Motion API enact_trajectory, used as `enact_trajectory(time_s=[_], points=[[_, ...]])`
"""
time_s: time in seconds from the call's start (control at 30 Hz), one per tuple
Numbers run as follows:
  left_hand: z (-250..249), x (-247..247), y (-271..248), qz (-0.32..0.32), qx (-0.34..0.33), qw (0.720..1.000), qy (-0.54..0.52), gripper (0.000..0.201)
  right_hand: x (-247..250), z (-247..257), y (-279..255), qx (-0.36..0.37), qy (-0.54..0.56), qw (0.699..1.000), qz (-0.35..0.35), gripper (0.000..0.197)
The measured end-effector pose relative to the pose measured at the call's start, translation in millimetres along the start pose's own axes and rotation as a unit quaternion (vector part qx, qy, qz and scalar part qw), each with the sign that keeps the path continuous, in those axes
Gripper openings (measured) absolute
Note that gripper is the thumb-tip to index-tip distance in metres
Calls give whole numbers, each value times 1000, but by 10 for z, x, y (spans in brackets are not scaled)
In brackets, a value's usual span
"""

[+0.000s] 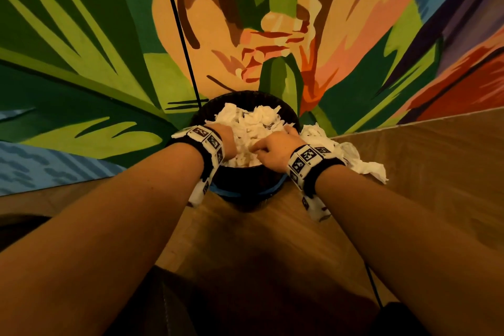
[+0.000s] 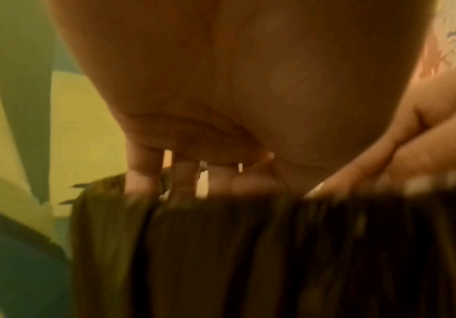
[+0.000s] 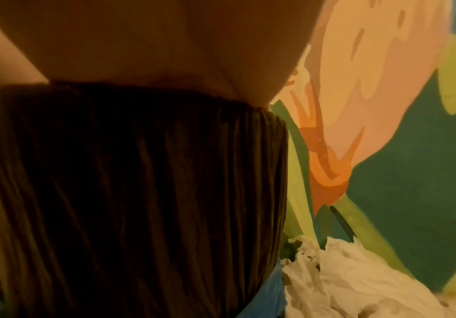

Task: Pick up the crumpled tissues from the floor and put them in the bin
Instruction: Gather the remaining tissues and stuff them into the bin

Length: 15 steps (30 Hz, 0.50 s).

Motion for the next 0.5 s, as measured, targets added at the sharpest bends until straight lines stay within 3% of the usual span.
enact_trajectory(time_s=[0.17, 0.27, 0.4, 0.5], points=[[-77, 384, -127, -70, 28, 997, -18, 24, 142, -106, -189, 19, 124, 985, -123, 42], [-182, 591, -174, -136, 42, 989, -32, 21, 299, -260, -355, 9, 271, 947, -169, 51], [-524, 840, -235, -240, -17, 965, -100, 27, 452, -601, -494, -57, 389, 877, -275, 51], [-965, 883, -270, -262, -93, 951, -135, 27, 446, -975, -546, -118, 403, 847, -326, 45]])
Point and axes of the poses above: each hand's wrist, its own y-axis towards the middle knuckle, its own x-axis out of the back of the hand, z = x × y, the point moved 2 cm from there along y, towards the middle knuckle, and after that the axes turned 11 degrees about -y, right-handed, at the moved point
